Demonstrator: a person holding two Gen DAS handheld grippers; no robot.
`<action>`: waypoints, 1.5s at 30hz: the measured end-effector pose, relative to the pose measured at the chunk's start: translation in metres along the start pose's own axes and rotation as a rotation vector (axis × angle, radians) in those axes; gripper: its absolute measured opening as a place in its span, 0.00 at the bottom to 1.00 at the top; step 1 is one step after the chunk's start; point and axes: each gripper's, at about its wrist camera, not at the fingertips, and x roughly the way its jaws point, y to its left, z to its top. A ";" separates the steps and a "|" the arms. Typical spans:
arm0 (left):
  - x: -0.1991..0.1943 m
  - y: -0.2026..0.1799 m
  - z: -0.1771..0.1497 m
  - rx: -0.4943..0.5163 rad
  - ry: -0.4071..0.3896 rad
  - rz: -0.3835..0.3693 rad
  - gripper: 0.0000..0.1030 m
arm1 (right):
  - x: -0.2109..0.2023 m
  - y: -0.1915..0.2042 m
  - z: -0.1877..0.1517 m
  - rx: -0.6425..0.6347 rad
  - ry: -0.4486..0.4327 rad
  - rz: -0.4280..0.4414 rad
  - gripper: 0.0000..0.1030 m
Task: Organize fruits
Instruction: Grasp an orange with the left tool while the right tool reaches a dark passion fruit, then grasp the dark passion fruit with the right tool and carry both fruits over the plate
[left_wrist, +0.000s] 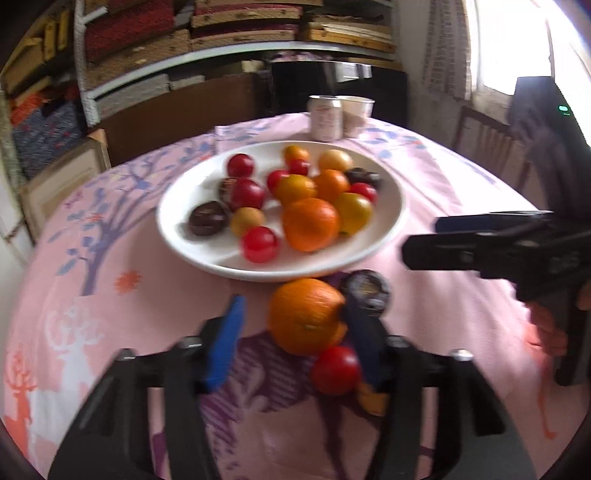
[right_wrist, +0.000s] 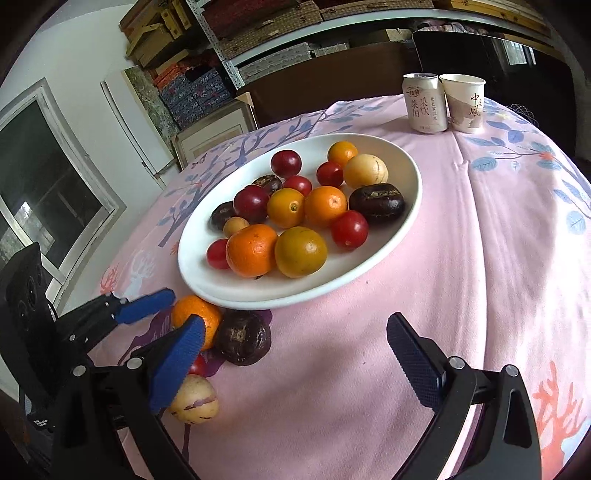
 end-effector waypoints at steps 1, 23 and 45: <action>0.000 -0.003 -0.001 0.010 -0.003 0.011 0.38 | 0.000 0.000 0.000 0.003 0.000 0.001 0.96; -0.049 0.067 -0.004 -0.139 -0.069 0.195 0.36 | 0.049 0.066 -0.016 -0.206 0.098 -0.146 0.80; -0.051 0.060 -0.034 -0.048 0.002 0.155 0.96 | -0.018 0.049 -0.009 -0.129 -0.011 -0.082 0.40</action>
